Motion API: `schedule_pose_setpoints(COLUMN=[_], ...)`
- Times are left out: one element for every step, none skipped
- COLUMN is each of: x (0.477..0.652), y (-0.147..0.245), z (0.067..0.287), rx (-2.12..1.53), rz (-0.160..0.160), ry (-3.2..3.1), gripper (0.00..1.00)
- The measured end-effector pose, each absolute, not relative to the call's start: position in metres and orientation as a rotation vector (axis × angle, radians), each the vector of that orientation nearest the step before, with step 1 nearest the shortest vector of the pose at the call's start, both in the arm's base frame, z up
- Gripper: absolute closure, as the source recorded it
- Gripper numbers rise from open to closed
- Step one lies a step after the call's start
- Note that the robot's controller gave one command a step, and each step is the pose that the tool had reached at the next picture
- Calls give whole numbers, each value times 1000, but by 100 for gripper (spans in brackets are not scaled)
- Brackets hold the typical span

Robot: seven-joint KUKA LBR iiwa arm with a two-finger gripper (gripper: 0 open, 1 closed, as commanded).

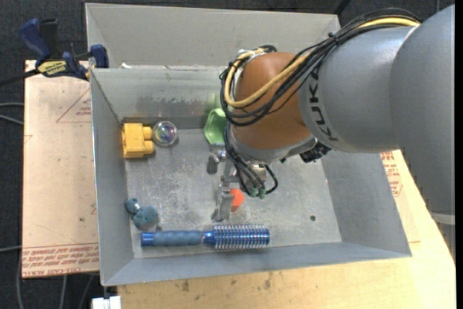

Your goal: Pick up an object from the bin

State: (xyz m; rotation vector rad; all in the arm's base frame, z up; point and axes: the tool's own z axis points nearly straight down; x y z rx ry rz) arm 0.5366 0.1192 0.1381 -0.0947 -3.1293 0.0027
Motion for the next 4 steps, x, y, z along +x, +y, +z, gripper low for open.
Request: schedule_pose_setpoints(x=[478, 481, 481, 481], y=[124, 123, 123, 123], z=[97, 99, 99, 99], rx=[-67, -73, -73, -74], rz=[0, -2, -2, -3], ry=[-3132, -3139, -3139, -3140], gripper=[0, 100, 0, 100])
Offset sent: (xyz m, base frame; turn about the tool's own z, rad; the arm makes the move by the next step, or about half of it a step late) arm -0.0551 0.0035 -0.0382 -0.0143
